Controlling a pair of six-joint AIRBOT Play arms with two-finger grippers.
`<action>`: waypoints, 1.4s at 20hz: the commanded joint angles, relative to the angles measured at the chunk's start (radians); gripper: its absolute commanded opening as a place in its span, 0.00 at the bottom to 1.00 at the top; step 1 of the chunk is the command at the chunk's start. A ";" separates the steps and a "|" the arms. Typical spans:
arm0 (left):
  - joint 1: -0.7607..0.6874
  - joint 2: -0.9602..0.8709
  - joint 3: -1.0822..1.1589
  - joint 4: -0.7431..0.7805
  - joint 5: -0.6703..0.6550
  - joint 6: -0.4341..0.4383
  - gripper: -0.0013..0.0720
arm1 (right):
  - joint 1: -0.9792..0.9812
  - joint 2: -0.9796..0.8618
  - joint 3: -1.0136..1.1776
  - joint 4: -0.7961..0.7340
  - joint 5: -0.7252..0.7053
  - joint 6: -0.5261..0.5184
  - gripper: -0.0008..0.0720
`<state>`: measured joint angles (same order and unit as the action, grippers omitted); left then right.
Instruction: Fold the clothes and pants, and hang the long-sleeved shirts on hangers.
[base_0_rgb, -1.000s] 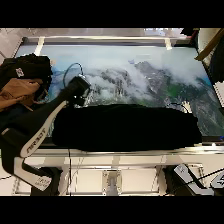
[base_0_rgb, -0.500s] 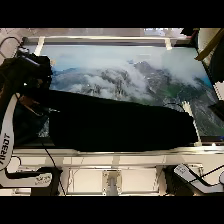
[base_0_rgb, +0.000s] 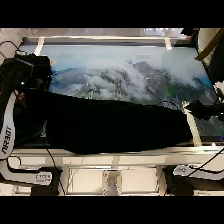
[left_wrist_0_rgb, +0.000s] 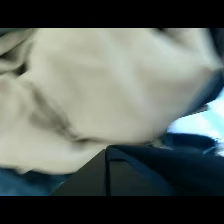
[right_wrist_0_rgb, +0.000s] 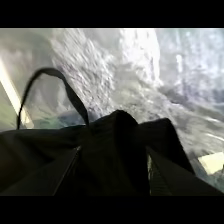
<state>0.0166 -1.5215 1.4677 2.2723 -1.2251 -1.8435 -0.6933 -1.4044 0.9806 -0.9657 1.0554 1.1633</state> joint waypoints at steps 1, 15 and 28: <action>-0.021 -0.031 0.001 -0.019 0.047 -0.004 0.03 | 0.070 -0.076 0.008 0.000 -0.035 -0.047 0.65; -0.020 -0.033 0.001 -0.018 0.028 -0.041 0.03 | 0.078 -0.108 0.126 0.016 0.120 -0.136 0.05; 0.006 -0.057 0.054 -0.053 0.320 -0.313 0.03 | 0.108 -0.208 0.483 -0.015 0.040 0.090 0.05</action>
<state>0.0170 -1.5490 1.5162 2.2612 -0.9894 -2.0693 -0.5987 -1.5620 1.4471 -0.9623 1.1057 1.1732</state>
